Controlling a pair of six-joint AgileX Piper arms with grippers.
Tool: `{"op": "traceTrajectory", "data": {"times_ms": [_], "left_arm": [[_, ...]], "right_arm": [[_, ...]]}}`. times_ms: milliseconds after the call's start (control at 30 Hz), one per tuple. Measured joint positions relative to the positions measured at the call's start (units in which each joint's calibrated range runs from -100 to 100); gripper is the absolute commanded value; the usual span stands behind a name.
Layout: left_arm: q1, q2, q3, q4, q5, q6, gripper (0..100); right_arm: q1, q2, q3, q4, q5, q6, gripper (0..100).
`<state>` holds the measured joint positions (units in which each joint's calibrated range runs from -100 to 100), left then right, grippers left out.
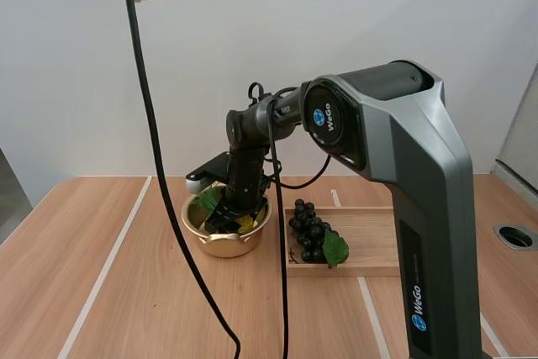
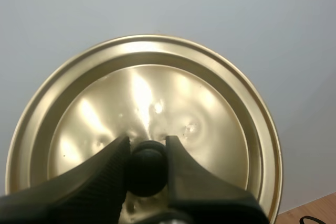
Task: Open the pot, put the pineapple inside, and close it
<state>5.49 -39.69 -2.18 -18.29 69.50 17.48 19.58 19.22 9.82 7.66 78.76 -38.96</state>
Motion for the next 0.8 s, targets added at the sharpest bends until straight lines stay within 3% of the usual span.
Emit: {"op": "traceTrajectory", "data": {"times_ms": [233, 300, 400, 433, 800], "left_arm": [[0.00, 0.00, 0.00, 0.00, 0.00, 0.00, 0], [0.00, 0.00, 0.00, 0.00, 0.00, 0.00, 0], [0.00, 0.00, 0.00, 0.00, 0.00, 0.00, 0], [0.00, 0.00, 0.00, 0.00, 0.00, 0.00, 0], [0.00, 0.00, 0.00, 0.00, 0.75, 0.00, 0]], "right_arm": [[0.00, 0.00, 0.00, 0.00, -0.50, 0.00, 0], [0.00, 0.00, 0.00, 0.00, -0.50, 0.00, 26], [0.00, 0.00, 0.00, 0.00, -0.50, 0.00, 90], [0.00, 0.00, 0.00, 0.00, -0.50, 0.14, 100], [0.09, 0.00, 0.00, 0.00, -2.44, 2.37, 100]]}}
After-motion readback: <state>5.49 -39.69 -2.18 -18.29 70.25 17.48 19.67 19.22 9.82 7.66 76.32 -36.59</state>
